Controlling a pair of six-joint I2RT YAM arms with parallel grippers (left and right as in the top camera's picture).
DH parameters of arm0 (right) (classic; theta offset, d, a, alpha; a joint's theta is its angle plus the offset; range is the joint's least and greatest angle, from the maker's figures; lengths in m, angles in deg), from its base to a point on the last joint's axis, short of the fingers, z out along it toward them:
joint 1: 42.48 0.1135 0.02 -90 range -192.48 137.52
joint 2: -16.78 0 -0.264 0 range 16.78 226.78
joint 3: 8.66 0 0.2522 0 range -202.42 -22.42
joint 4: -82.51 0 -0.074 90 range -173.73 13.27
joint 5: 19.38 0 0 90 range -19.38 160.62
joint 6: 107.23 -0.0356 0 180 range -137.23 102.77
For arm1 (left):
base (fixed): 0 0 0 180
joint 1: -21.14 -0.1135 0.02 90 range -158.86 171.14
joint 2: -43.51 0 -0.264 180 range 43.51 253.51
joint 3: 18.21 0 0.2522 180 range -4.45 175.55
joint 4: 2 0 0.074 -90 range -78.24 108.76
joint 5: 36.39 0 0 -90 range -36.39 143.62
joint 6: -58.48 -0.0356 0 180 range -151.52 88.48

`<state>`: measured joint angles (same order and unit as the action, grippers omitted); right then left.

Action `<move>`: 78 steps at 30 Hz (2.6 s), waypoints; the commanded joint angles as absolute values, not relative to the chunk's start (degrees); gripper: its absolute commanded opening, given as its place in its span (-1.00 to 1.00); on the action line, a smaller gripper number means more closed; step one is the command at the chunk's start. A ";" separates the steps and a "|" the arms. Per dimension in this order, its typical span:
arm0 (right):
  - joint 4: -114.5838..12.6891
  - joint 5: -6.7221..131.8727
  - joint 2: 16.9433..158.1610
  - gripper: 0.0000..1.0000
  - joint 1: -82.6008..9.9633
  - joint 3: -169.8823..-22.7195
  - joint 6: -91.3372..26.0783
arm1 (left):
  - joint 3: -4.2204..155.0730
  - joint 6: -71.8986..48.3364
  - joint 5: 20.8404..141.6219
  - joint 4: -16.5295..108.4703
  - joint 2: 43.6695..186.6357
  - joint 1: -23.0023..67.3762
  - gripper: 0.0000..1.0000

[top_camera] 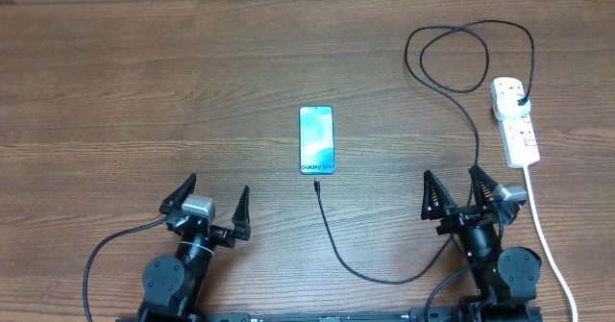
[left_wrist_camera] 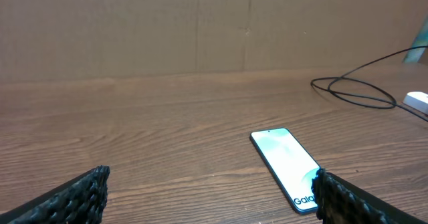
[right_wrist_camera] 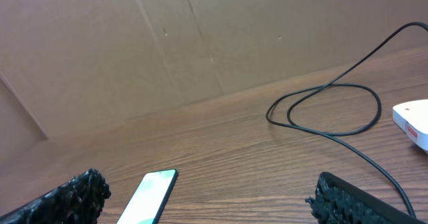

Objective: Plug charger to phone and switch on socket

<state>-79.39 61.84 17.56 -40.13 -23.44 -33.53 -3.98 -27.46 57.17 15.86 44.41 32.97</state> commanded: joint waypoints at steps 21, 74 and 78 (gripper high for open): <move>-79.74 61.52 16.94 1.00 -39.91 -22.87 -33.50 | -4.18 -28.56 56.14 16.04 43.78 32.69 0.99; -79.74 61.52 16.94 0.99 -39.91 -22.87 -33.50 | -4.15 -24.58 54.26 14.75 43.78 32.67 0.99; -79.74 61.52 16.94 0.99 -39.91 -22.87 -33.50 | -3.37 -24.62 57.04 15.10 43.78 32.67 0.99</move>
<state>-79.42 61.82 17.56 -40.13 -23.44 -33.50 -3.98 -25.74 55.11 15.05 44.41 32.97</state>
